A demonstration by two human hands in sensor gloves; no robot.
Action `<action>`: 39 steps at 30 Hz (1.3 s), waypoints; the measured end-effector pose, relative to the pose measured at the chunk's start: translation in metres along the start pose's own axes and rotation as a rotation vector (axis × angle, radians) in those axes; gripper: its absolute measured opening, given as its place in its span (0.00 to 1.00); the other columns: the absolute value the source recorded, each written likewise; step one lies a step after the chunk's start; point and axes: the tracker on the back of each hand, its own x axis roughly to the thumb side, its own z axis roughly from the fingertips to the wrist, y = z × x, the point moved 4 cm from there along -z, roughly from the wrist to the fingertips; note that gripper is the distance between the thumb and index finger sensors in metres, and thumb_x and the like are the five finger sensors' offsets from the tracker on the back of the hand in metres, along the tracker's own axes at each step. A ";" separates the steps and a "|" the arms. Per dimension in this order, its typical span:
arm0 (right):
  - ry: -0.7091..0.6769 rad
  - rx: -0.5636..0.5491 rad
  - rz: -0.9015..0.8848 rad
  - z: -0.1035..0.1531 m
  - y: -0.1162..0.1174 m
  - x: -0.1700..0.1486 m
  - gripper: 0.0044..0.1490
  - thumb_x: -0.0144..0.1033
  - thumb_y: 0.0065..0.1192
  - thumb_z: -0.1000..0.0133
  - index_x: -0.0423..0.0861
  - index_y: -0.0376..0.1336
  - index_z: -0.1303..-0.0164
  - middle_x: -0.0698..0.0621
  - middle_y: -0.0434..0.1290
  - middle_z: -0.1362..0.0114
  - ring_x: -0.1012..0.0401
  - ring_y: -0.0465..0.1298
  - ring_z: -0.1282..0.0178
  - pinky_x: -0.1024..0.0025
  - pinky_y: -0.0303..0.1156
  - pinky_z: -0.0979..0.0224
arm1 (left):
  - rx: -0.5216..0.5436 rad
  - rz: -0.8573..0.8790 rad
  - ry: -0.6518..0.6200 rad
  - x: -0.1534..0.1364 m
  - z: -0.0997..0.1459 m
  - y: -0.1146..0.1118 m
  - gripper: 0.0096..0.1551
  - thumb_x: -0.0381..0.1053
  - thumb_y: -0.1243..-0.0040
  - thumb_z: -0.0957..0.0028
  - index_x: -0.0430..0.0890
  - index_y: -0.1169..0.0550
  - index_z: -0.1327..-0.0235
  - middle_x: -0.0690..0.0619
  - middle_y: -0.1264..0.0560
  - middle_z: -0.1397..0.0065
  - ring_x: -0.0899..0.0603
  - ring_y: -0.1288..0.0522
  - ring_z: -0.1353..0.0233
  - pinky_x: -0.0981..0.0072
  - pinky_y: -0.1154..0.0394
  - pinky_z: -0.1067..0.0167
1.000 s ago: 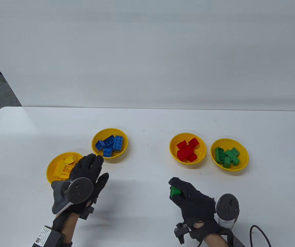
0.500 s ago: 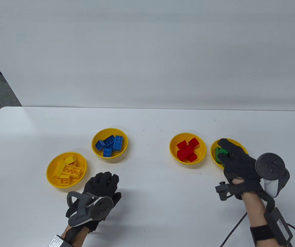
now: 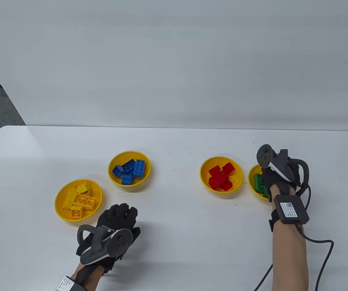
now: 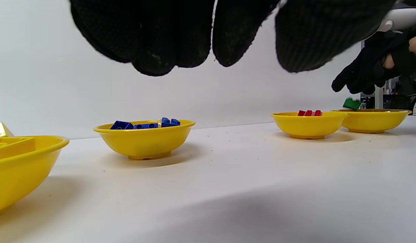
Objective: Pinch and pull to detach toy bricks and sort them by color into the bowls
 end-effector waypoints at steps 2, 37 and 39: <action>0.031 -0.021 -0.107 0.002 -0.003 -0.011 0.42 0.44 0.65 0.54 0.48 0.60 0.26 0.33 0.68 0.28 0.39 0.77 0.39 0.35 0.72 0.40 | -0.006 0.004 0.010 -0.003 -0.001 -0.001 0.37 0.63 0.33 0.50 0.50 0.25 0.29 0.38 0.30 0.23 0.28 0.27 0.26 0.34 0.28 0.33; -0.615 -0.379 -0.236 0.233 -0.028 0.070 0.50 0.55 0.56 0.50 0.48 0.48 0.19 0.35 0.45 0.15 0.31 0.50 0.19 0.14 0.41 0.35 | -0.044 -0.060 0.137 -0.014 0.003 0.001 0.60 0.75 0.41 0.53 0.55 0.54 0.17 0.37 0.60 0.13 0.23 0.54 0.15 0.23 0.49 0.26; -0.601 -0.372 -0.250 0.232 -0.026 0.068 0.49 0.54 0.56 0.50 0.47 0.50 0.19 0.34 0.47 0.16 0.31 0.51 0.19 0.14 0.42 0.35 | -0.049 -0.059 0.134 -0.012 0.003 0.000 0.59 0.75 0.40 0.52 0.55 0.54 0.17 0.37 0.60 0.13 0.23 0.54 0.15 0.23 0.49 0.26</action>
